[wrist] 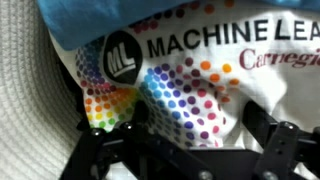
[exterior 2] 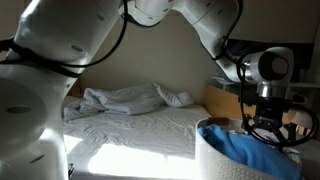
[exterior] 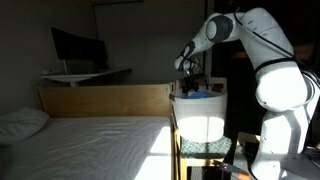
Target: Take the white and the blue cloths out of the basket and put them on the bed
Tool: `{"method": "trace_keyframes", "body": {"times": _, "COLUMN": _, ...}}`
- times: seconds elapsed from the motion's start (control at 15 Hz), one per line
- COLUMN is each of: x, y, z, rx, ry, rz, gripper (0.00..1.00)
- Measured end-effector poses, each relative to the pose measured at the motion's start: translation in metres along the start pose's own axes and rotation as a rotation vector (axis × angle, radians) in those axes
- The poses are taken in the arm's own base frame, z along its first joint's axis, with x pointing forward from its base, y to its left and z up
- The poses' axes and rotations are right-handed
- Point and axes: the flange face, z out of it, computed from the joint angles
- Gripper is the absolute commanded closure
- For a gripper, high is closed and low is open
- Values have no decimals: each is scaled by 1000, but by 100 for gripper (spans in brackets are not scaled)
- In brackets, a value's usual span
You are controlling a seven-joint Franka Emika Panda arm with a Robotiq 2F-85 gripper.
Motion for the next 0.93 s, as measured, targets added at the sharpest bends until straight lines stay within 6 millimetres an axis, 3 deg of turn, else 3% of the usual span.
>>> {"method": "trace_keyframes", "body": {"times": 0.67, "x": -7, "y": 1, "z": 4, "rx": 5, "ry": -22, "rz": -160, "gripper": 89}}
{"method": "trace_keyframes", "body": {"times": 0.93, "x": -7, "y": 7, "z": -3, "rx": 11, "ry": -39, "rz": -192, "gripper": 87}}
